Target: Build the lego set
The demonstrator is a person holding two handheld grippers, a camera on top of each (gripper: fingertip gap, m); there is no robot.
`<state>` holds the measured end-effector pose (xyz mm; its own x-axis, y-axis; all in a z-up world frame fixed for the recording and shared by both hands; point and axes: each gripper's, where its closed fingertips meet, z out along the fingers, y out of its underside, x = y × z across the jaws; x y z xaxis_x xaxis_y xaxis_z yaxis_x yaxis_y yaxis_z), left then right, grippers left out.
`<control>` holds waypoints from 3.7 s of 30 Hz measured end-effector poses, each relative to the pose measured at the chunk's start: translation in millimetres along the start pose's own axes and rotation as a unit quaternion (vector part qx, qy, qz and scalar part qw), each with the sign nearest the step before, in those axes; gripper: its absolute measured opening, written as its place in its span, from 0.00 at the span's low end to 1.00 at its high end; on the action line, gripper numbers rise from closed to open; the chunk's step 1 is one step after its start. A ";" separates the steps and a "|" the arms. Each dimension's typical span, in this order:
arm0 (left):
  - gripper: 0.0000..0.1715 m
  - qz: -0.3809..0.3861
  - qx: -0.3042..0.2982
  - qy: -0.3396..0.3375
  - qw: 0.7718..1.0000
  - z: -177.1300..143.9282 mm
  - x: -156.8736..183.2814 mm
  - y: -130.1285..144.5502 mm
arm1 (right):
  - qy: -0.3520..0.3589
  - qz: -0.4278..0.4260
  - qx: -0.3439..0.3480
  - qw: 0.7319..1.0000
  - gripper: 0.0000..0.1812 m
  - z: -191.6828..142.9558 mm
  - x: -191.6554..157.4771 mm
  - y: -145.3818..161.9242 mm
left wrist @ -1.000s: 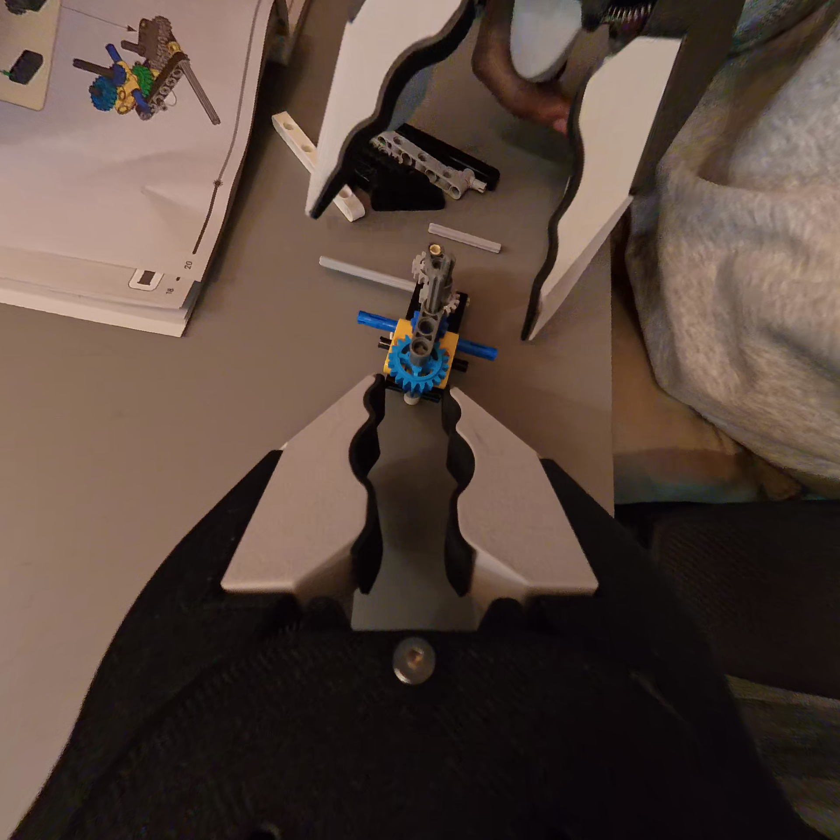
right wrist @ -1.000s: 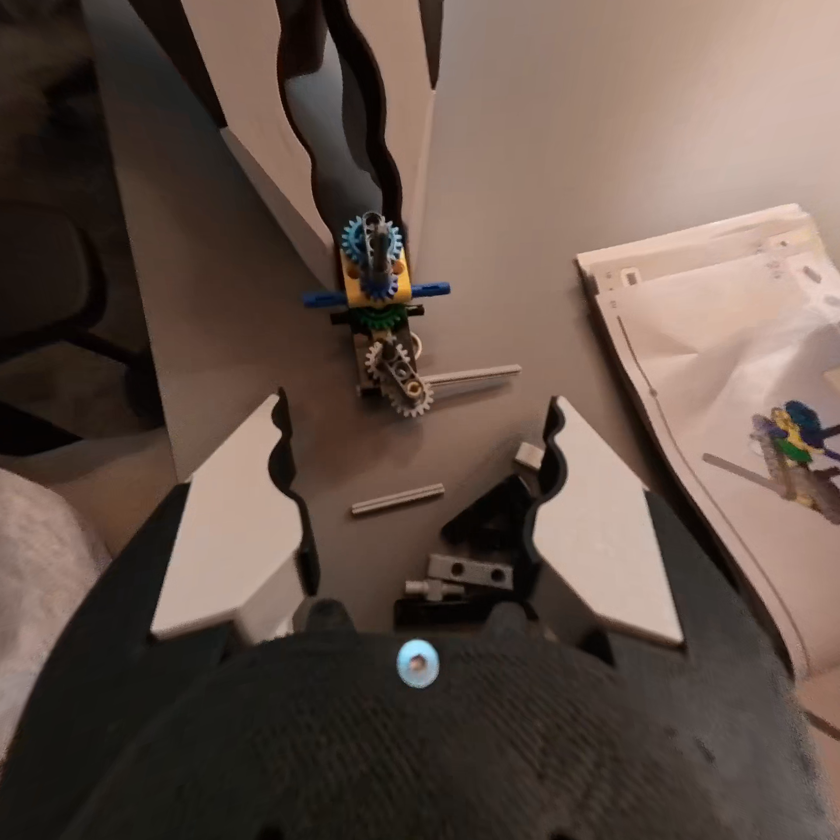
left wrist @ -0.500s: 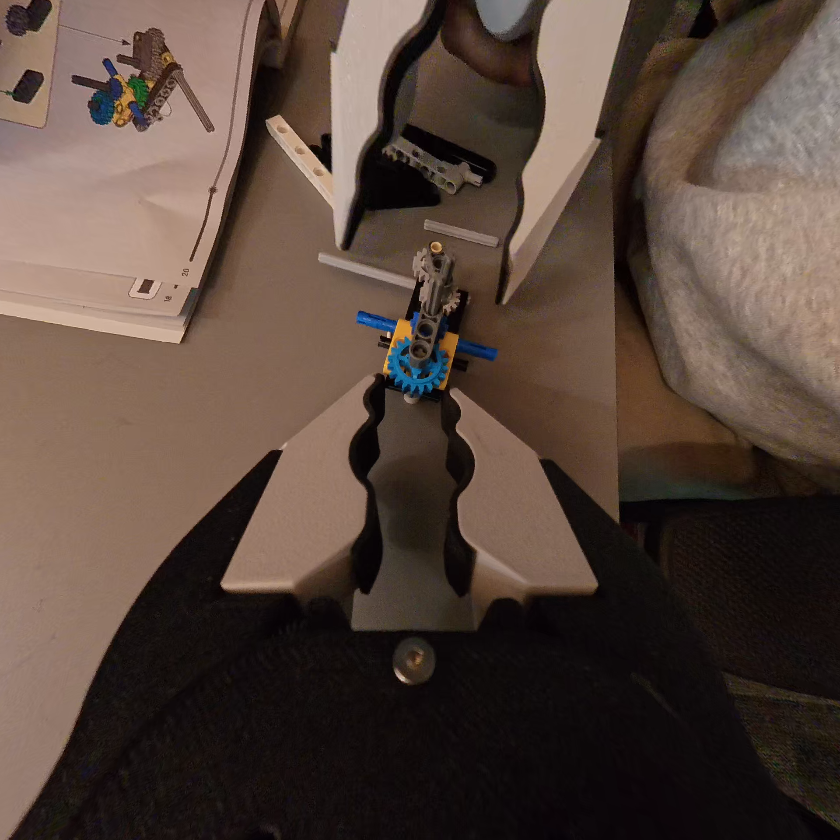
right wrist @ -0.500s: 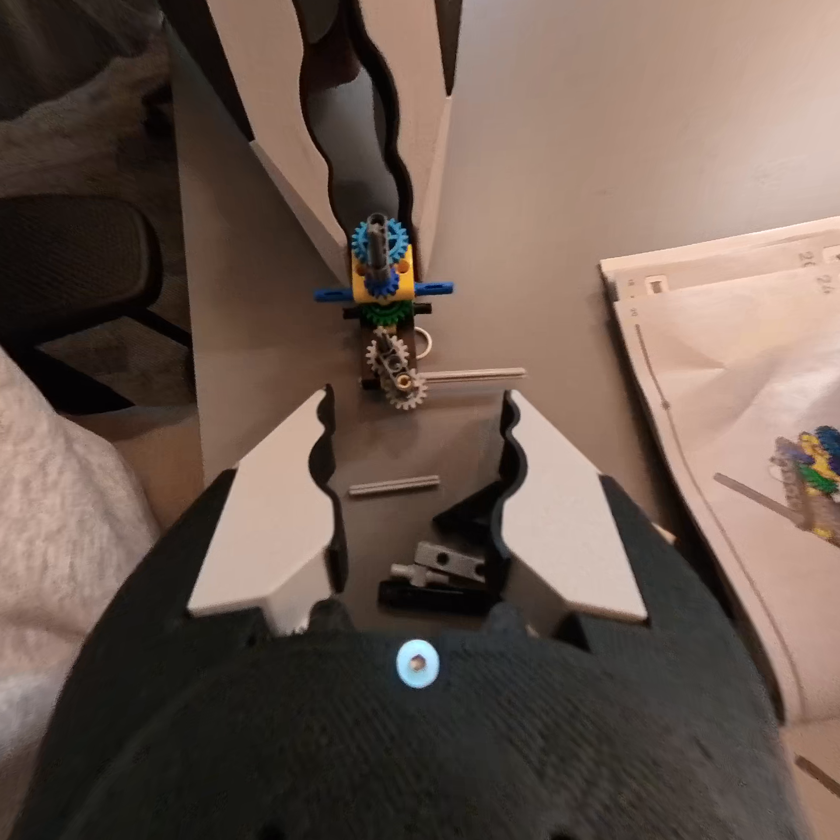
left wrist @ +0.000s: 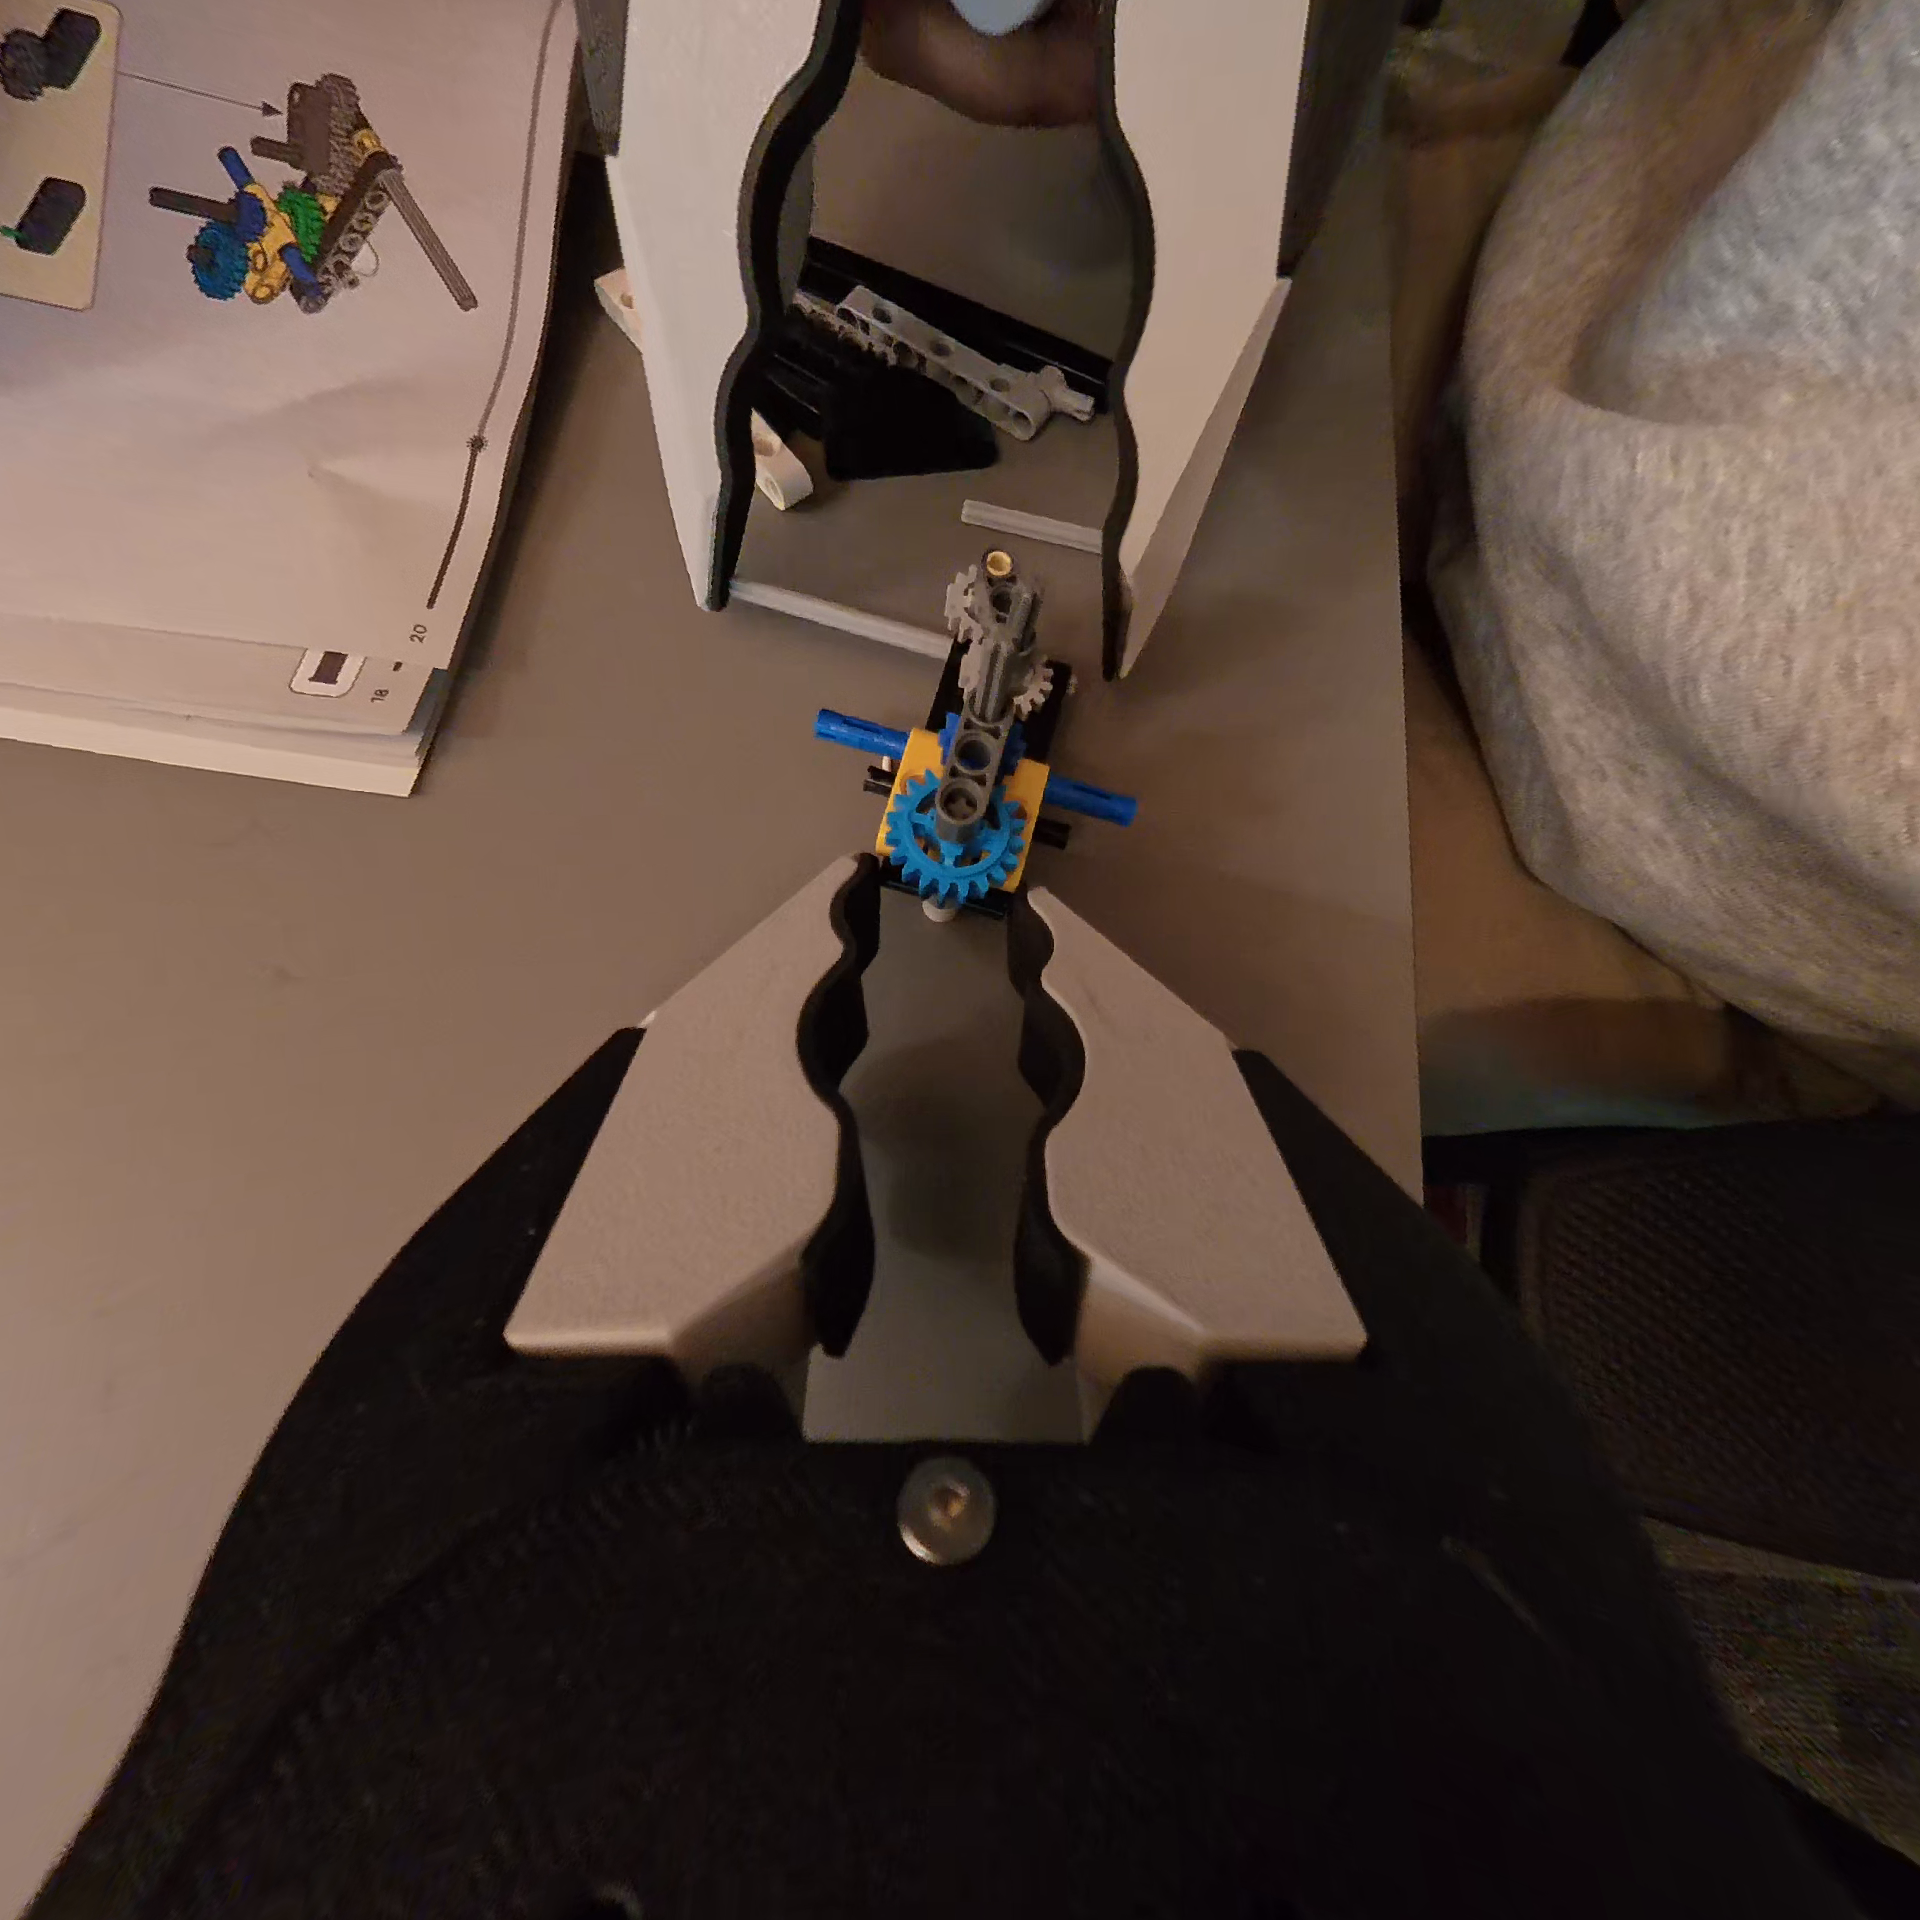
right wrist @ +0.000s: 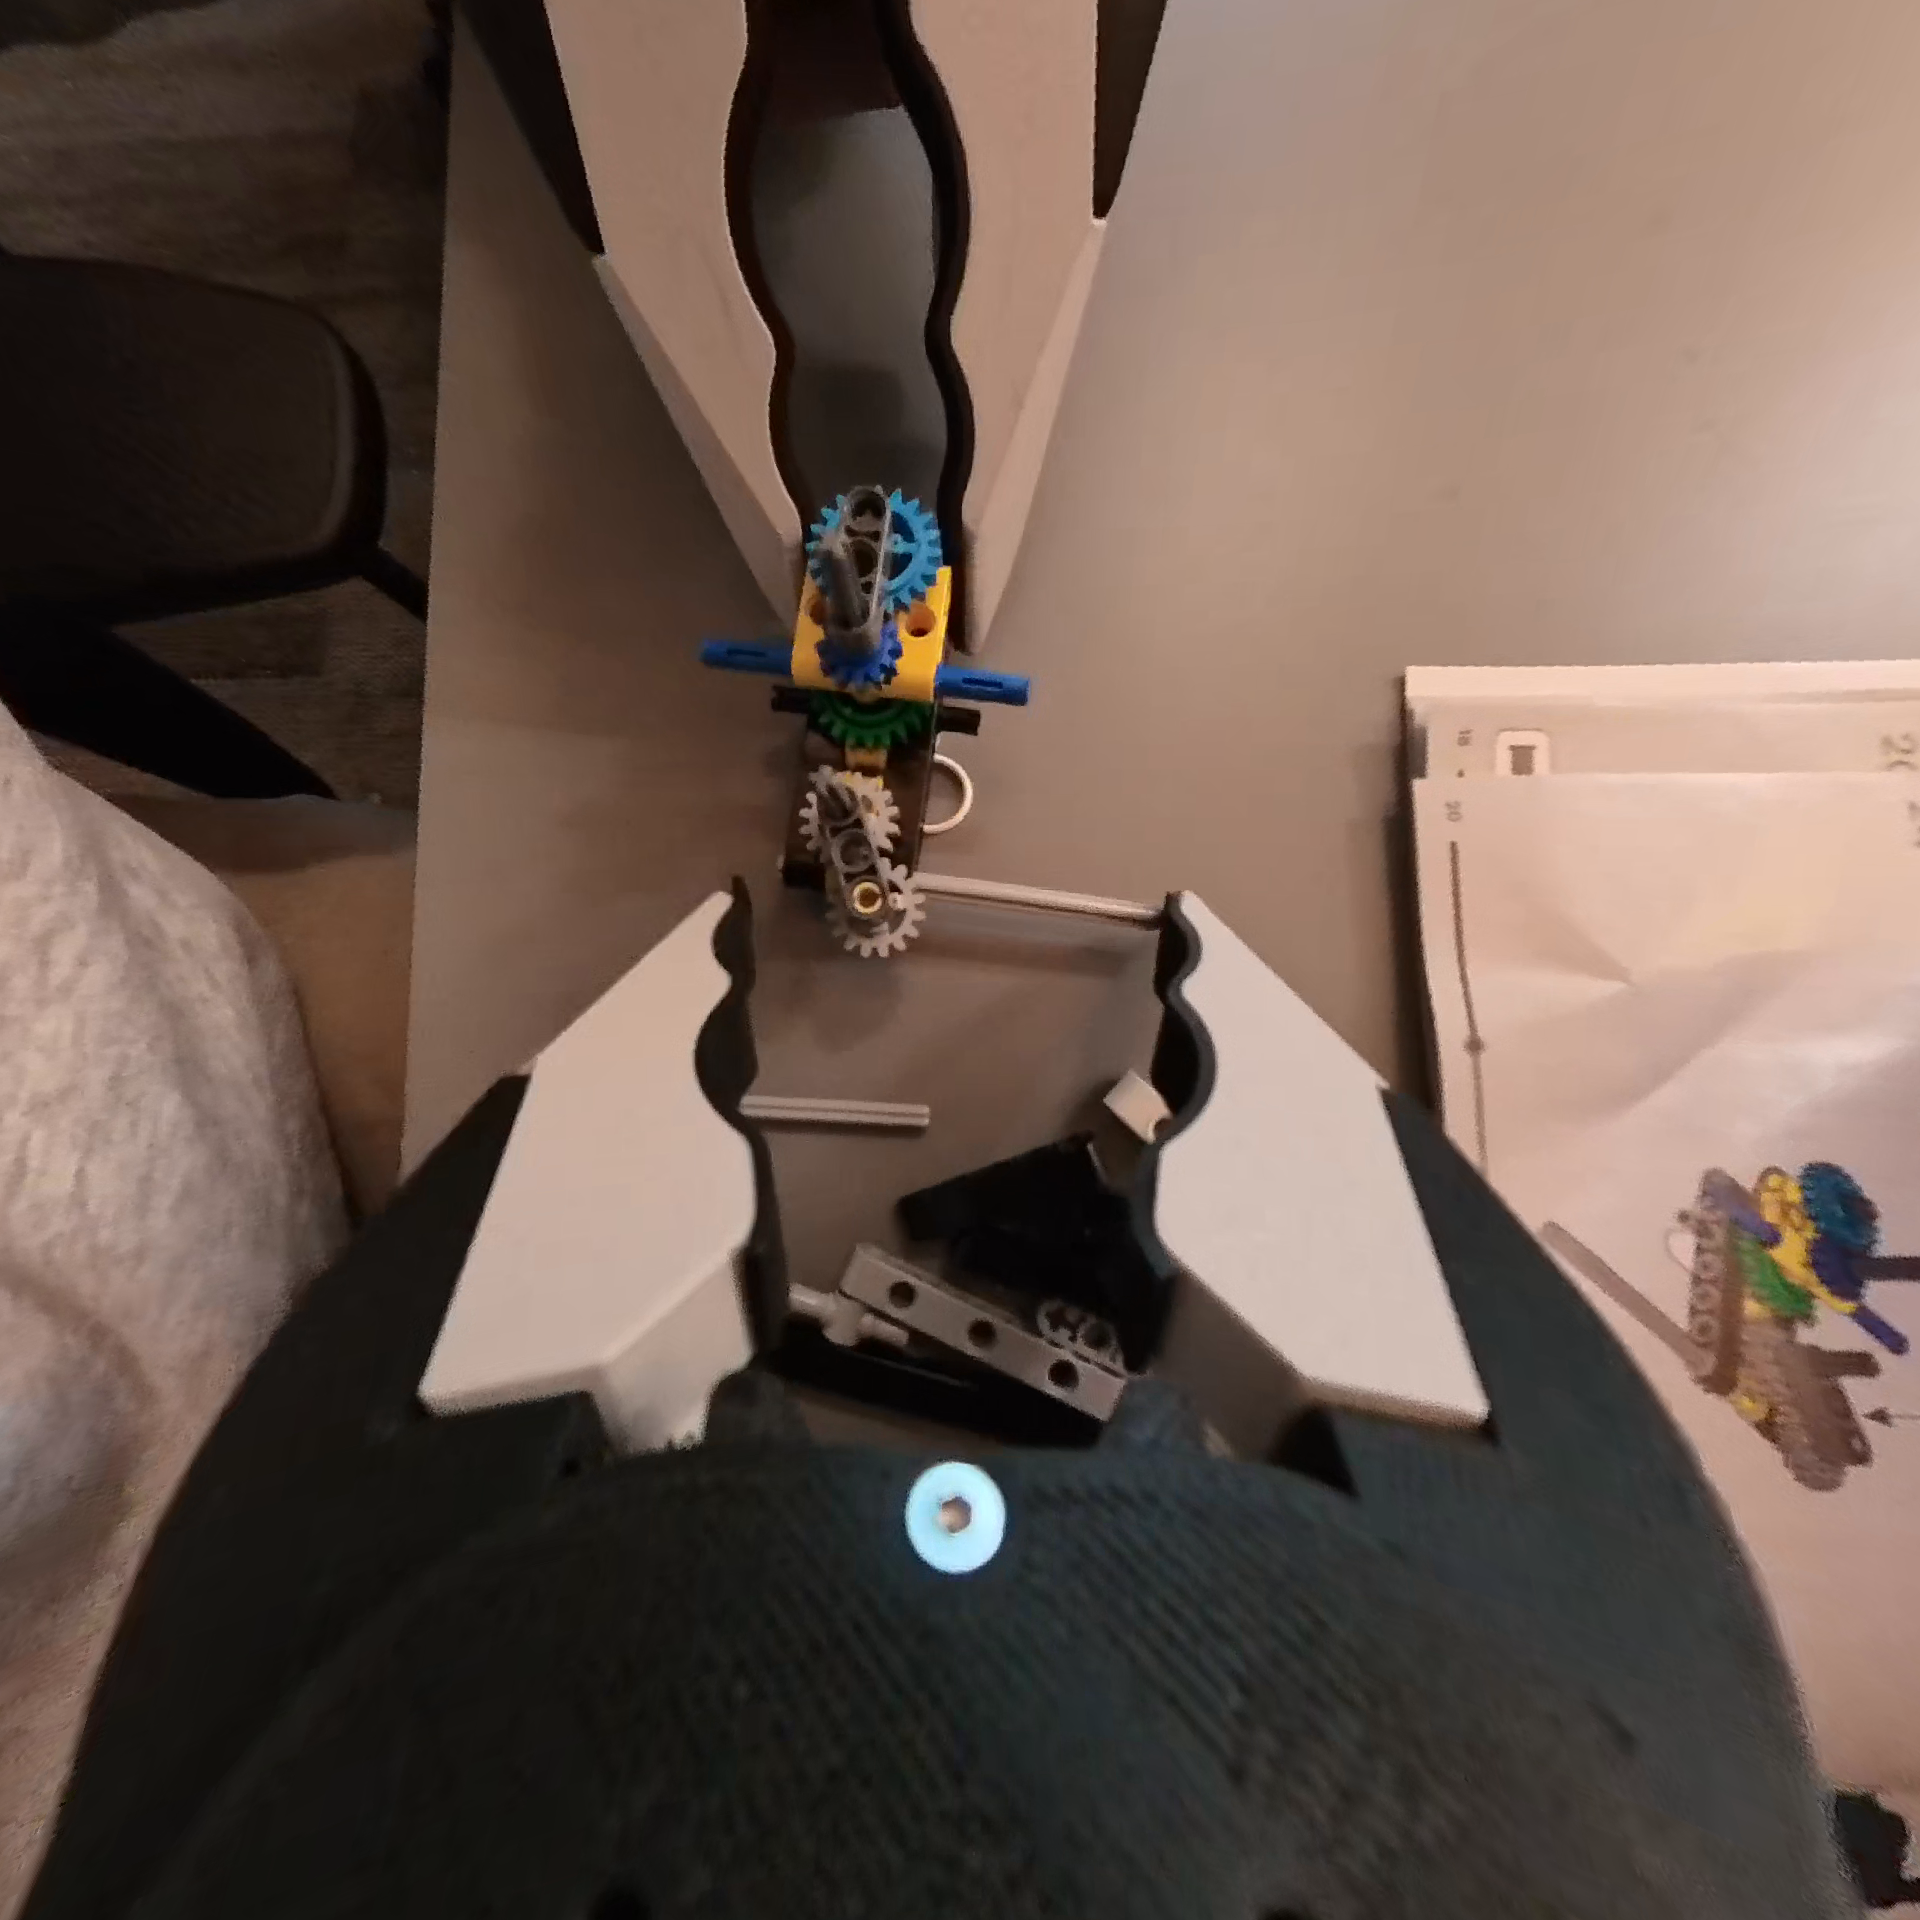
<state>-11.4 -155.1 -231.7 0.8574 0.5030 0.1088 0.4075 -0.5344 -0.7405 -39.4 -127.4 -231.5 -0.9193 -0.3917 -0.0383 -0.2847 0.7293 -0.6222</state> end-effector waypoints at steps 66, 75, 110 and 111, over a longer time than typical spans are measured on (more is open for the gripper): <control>0.13 -0.061 0.105 -0.128 0.984 82.4 64.5 -94.5 | 0.381 0.026 0.330 0.863 0.24 -248.0 -16.9 92.0; 0.13 -0.041 0.080 -0.144 0.985 94.3 71.6 -84.7 | 0.384 0.071 0.375 0.840 0.20 -268.7 -14.0 121.6; 0.13 -0.121 0.073 -0.107 0.984 100.6 64.2 -82.4 | 0.322 0.165 0.381 0.851 0.21 -240.0 11.3 143.5; 0.13 -0.123 0.074 -0.105 0.984 100.5 64.3 -82.6 | 0.316 0.168 0.383 0.852 0.21 -237.9 11.2 143.7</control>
<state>-21.6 -10.4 -230.2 0.6481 0.7426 0.1689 0.5309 -0.2816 -0.7993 -155.2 106.5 -135.3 -0.9454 0.3239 -0.0377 0.0622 0.0656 -0.9959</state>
